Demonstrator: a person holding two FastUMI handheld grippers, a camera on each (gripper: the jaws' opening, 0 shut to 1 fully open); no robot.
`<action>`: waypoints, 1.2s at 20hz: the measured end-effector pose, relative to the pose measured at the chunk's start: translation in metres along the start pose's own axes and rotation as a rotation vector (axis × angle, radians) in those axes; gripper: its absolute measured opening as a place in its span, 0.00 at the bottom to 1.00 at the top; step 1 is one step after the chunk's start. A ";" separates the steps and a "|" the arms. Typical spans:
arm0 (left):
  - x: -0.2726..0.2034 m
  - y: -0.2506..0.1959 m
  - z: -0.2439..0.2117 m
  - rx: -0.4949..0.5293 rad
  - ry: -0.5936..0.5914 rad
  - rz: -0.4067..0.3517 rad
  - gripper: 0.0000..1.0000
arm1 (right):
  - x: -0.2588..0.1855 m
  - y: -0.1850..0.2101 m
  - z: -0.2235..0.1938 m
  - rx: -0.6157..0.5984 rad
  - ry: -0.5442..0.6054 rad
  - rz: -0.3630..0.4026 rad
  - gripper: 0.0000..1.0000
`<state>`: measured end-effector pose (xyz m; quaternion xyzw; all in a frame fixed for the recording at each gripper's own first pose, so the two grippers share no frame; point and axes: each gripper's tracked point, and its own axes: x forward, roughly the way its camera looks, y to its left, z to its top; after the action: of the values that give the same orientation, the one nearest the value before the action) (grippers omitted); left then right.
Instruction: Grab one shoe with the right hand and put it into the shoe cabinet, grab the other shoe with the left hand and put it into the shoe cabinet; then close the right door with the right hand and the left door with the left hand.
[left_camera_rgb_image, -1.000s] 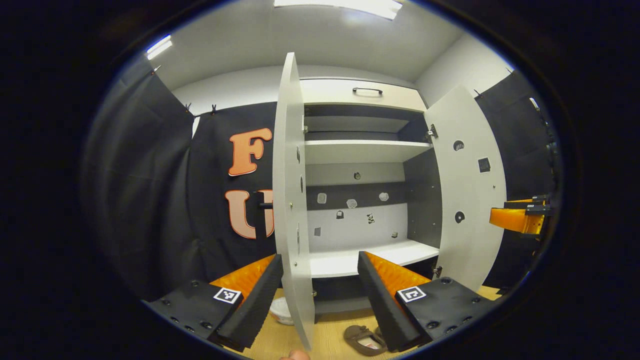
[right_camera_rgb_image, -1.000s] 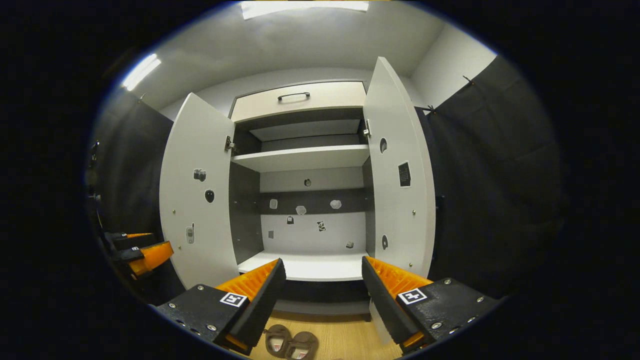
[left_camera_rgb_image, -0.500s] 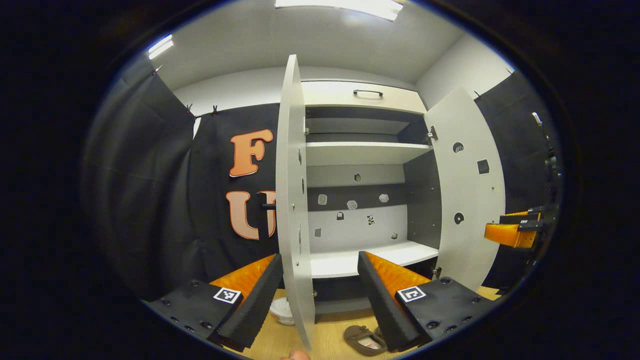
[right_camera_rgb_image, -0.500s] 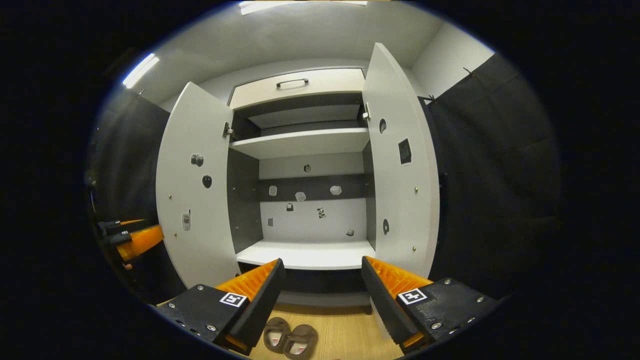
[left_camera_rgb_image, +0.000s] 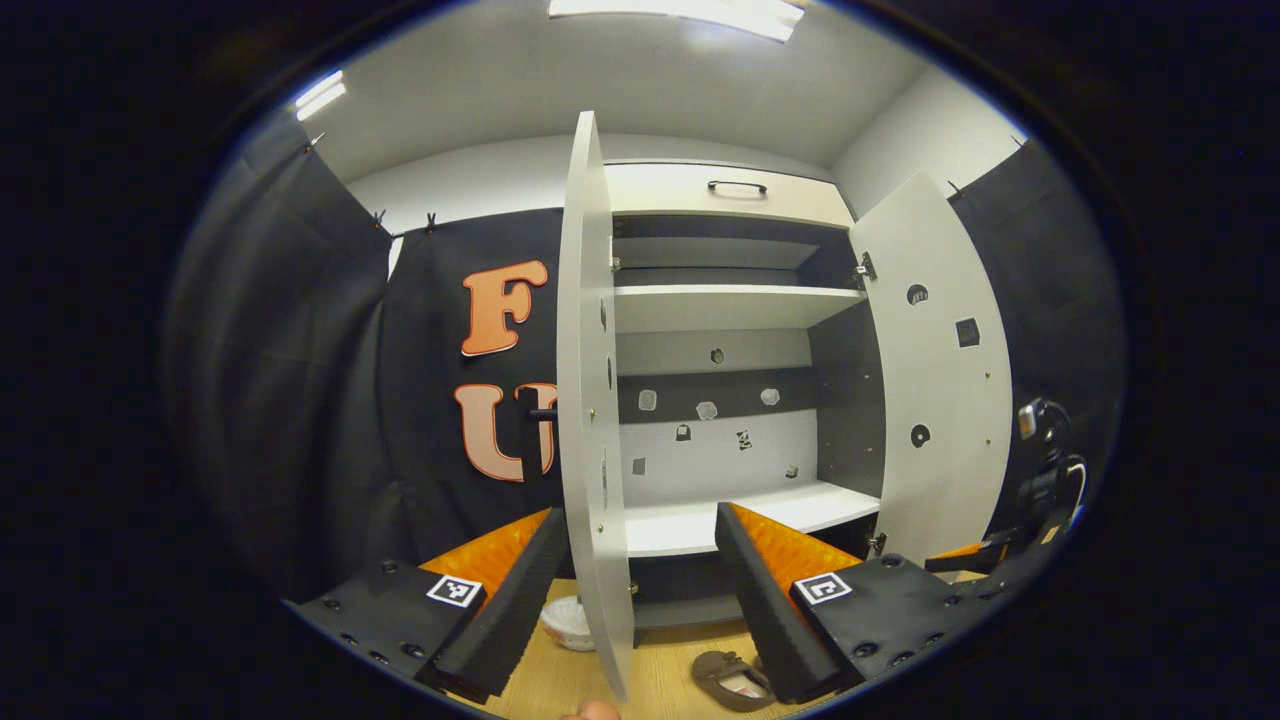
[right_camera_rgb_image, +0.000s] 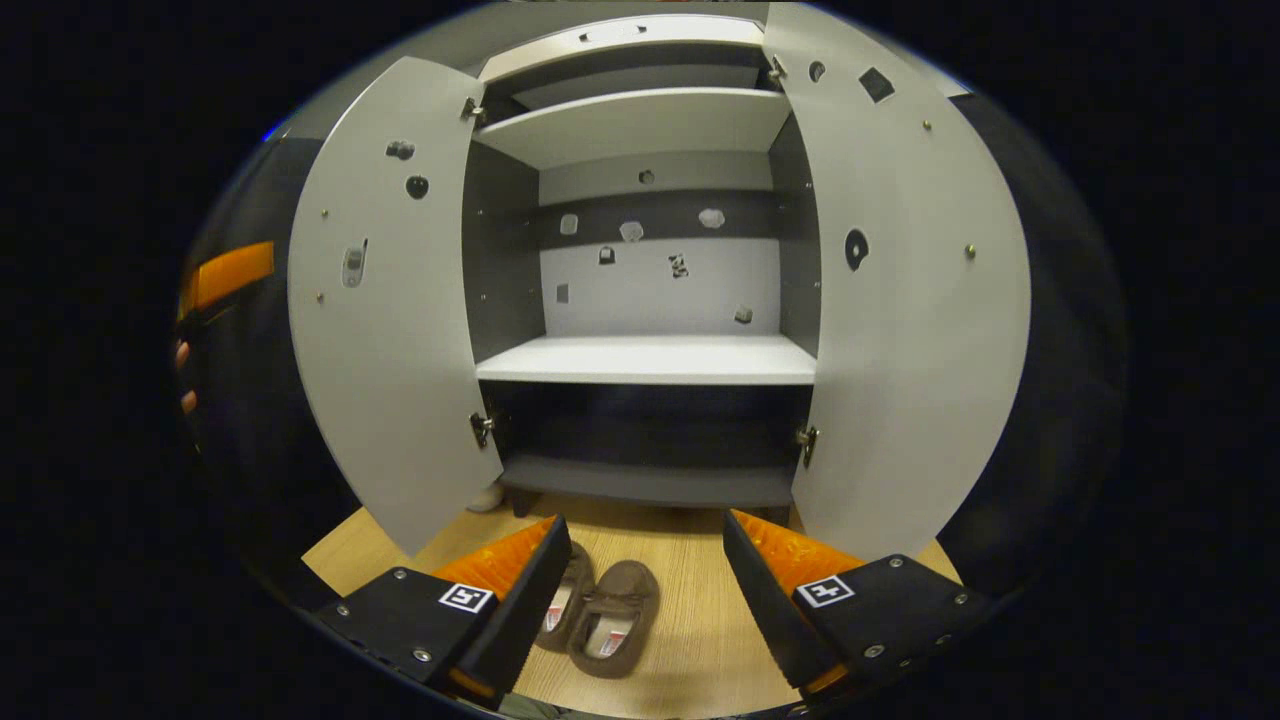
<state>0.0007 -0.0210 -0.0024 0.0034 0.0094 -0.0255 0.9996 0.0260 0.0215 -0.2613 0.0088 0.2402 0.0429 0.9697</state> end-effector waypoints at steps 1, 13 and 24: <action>0.000 0.000 0.000 0.001 0.000 0.000 0.97 | 0.010 0.000 -0.019 0.007 0.037 0.001 0.94; 0.002 0.006 -0.012 -0.005 0.019 0.006 0.97 | 0.088 -0.003 -0.174 -0.023 0.321 -0.033 0.94; 0.002 0.006 -0.020 -0.001 0.023 0.010 0.97 | 0.124 0.004 -0.225 0.068 0.414 -0.004 0.63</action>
<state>0.0027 -0.0147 -0.0227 0.0034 0.0211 -0.0207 0.9996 0.0300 0.0351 -0.5177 0.0322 0.4357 0.0337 0.8989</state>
